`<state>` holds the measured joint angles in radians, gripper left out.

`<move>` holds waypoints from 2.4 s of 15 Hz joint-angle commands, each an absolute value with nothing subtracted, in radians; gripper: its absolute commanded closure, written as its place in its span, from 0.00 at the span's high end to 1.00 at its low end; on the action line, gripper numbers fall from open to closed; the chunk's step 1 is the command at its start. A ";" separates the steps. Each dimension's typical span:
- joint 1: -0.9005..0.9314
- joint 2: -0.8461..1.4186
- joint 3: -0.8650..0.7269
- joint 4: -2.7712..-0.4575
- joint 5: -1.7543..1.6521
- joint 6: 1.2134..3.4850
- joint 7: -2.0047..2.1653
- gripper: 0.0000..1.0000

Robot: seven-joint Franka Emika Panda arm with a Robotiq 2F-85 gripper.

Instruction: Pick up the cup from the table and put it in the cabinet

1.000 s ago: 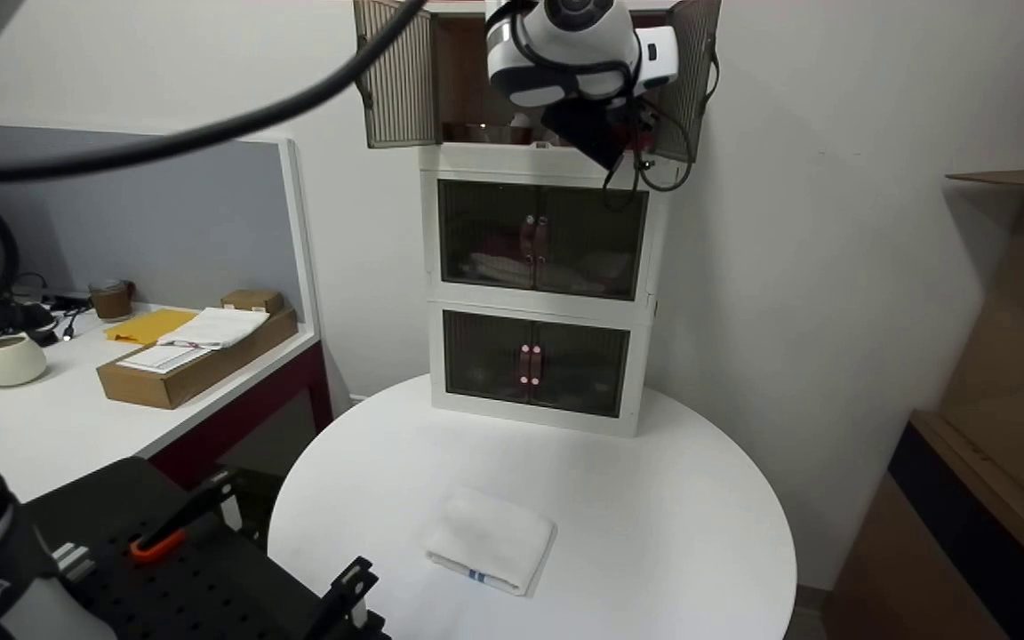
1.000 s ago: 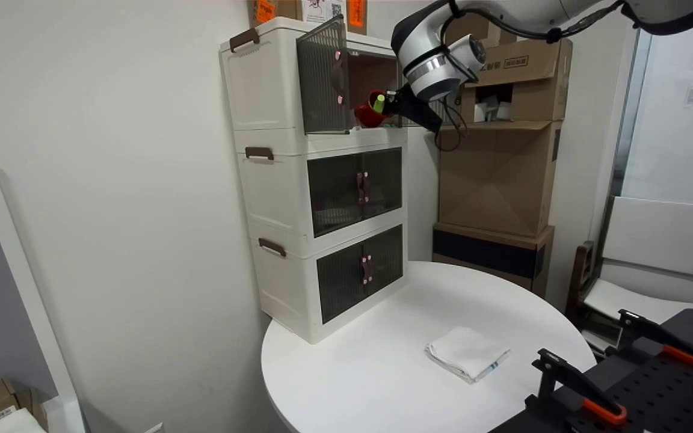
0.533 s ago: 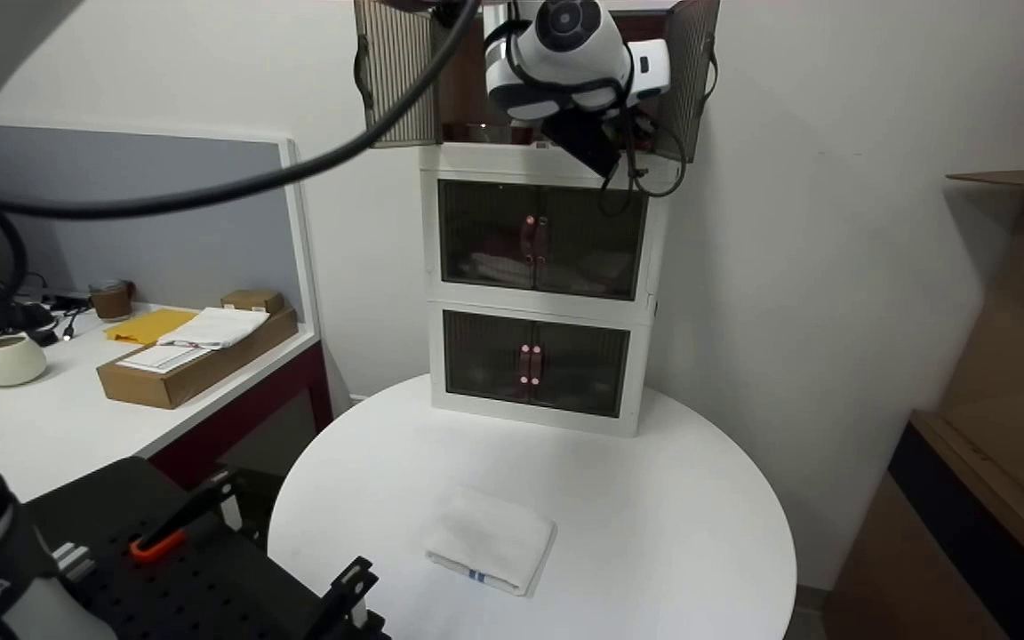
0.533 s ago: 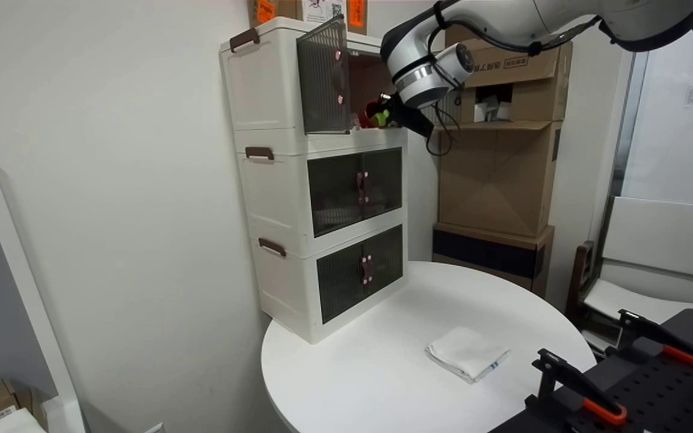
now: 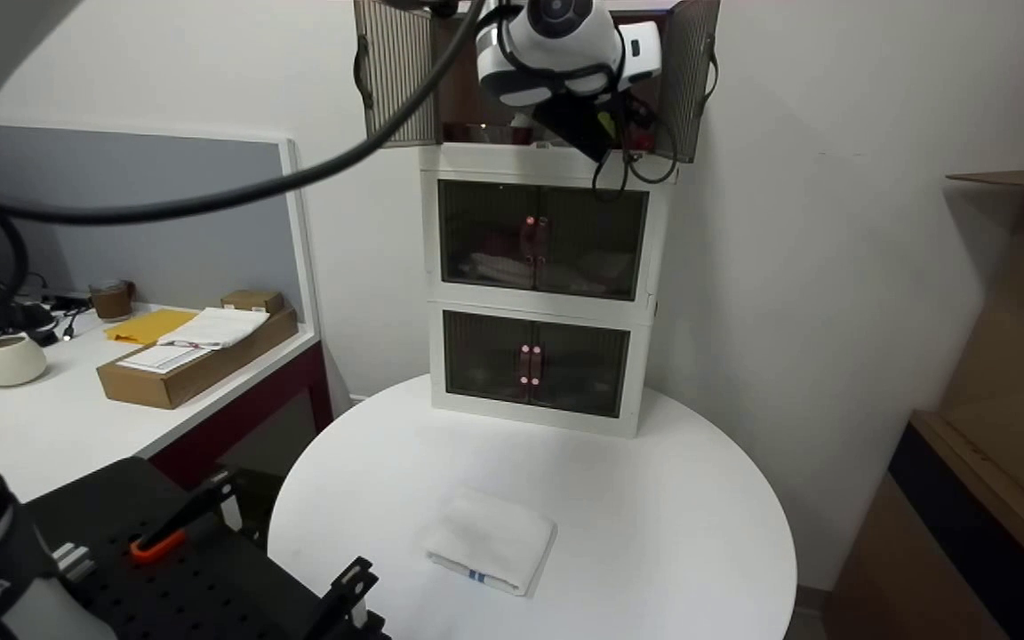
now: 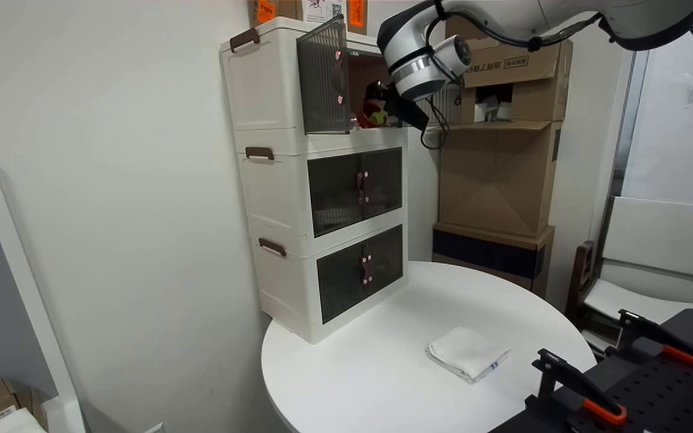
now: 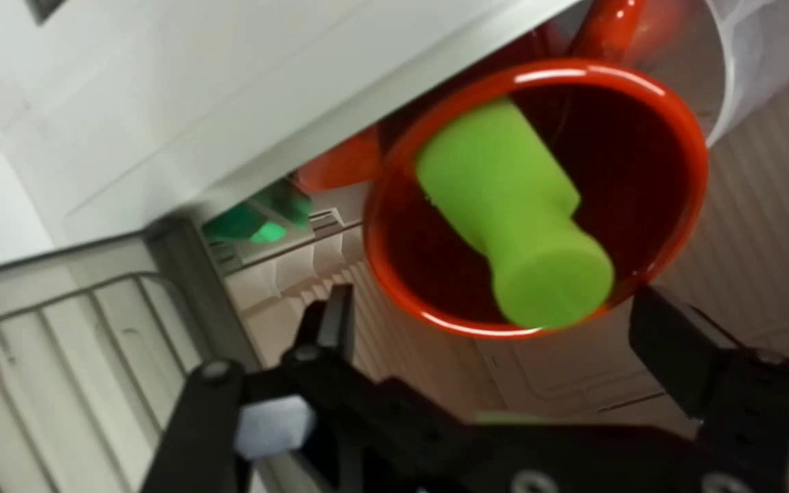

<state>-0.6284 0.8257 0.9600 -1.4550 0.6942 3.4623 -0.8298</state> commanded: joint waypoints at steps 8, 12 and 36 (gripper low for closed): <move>-1.277 0.610 1.411 -1.989 0.751 3.240 -0.892 1.00; -1.575 0.653 1.646 -2.110 0.739 3.147 -0.968 1.00; -2.378 0.536 1.470 -2.552 0.015 2.532 -0.562 1.00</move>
